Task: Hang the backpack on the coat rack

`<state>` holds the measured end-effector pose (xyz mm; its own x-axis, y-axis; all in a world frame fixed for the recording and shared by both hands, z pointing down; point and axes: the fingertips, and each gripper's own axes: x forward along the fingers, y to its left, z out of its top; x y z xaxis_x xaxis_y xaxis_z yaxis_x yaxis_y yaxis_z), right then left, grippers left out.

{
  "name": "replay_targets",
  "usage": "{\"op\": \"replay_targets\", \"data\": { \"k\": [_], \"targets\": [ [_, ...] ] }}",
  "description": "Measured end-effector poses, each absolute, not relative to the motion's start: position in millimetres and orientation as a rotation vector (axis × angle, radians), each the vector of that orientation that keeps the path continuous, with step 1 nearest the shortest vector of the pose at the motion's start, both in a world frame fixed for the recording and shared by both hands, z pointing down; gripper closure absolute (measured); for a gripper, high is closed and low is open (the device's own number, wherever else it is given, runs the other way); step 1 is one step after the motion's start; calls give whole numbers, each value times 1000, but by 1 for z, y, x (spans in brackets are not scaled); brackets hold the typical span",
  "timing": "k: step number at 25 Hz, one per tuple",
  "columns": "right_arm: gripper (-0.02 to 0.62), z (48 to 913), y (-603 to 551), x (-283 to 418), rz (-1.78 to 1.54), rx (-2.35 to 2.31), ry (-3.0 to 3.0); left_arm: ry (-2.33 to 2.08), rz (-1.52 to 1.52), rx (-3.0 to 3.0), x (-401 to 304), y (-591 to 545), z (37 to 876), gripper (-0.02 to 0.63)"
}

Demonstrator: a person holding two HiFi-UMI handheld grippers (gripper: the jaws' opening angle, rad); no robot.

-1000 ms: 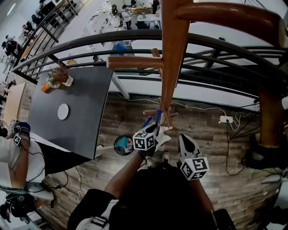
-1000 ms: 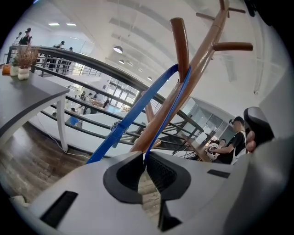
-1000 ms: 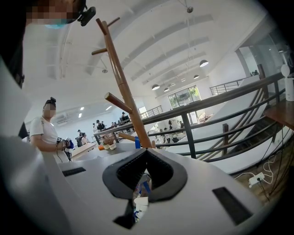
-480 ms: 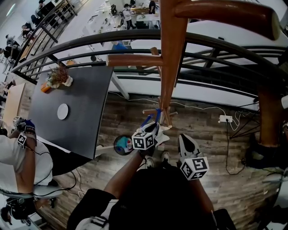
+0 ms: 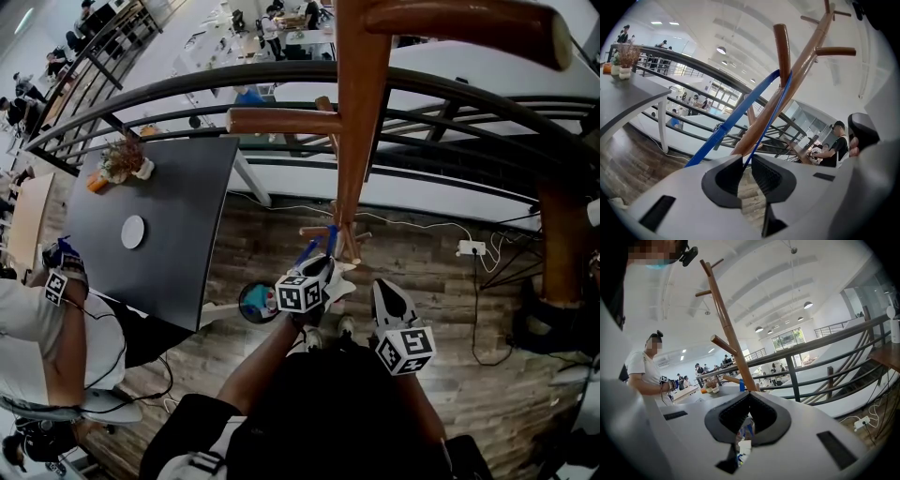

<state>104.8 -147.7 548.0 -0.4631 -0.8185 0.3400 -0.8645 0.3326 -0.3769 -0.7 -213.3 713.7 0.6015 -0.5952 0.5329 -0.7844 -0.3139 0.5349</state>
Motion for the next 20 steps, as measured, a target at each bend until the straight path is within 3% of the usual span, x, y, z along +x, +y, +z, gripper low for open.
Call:
{"op": "replay_targets", "data": {
  "k": [20],
  "targets": [
    [583, 545, -132, 93, 773, 1548, -2514, -1097, 239, 2074, -7, -198, 692, 565]
  ]
}}
